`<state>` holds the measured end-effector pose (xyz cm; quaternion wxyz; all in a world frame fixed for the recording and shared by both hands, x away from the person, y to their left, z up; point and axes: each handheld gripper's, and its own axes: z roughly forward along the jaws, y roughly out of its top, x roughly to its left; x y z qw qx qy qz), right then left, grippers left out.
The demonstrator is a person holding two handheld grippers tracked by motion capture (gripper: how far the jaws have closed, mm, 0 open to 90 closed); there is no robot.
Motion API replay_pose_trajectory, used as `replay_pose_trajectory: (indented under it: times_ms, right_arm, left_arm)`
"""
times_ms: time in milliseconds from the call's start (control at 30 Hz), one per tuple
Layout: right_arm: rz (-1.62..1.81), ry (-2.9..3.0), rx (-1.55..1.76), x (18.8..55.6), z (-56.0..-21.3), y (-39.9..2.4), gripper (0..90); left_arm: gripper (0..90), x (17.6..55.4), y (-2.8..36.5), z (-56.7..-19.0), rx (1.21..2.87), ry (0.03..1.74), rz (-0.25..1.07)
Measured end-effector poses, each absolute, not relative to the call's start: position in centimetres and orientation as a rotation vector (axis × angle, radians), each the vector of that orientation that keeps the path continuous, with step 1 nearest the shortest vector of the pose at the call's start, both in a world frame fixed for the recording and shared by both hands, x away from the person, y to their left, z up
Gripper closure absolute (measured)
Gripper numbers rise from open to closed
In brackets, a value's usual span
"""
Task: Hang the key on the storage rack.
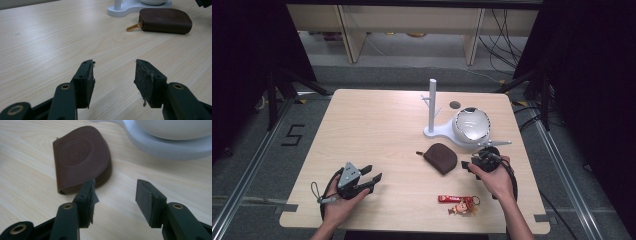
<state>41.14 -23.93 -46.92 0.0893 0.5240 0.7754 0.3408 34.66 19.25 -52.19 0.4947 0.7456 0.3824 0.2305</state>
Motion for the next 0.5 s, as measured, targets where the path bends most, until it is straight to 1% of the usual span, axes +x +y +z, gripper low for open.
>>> replay_pose_trajectory:
  times_ms: [33,67,100,200,233,400,500]
  right_arm:
    - [0.981,2.339,1.615,41.8,-46.6,-23.1,50.0]
    - [0.981,2.339,1.615,41.8,-46.6,-23.1,50.0]
    - [0.956,2.364,1.605,42.7,-46.6,-22.6,48.5]
    - [0.955,2.391,1.604,43.5,-46.6,-22.2,47.6]
    - [0.941,2.404,1.597,44.3,-46.7,-21.8,46.4]
    - [0.898,2.457,1.619,45.9,-46.9,-21.1,45.0]
    - [0.845,2.462,1.706,46.4,-47.0,-20.5,44.9]
  left_arm:
    - [48.6,34.6,19.3,-52.2,1.802,0.926,0.56]
    - [48.5,34.6,19.3,-52.2,1.802,0.926,0.56]
    - [48.5,34.7,19.3,-52.2,1.797,0.92,0.556]
    - [48.4,34.7,19.3,-52.2,1.8,0.921,0.553]
    - [48.4,34.6,19.3,-52.2,1.802,0.924,0.56]
    - [48.1,34.6,19.3,-52.2,1.801,0.925,0.561]
    - [48.0,34.6,19.3,-52.2,1.801,0.927,0.559]
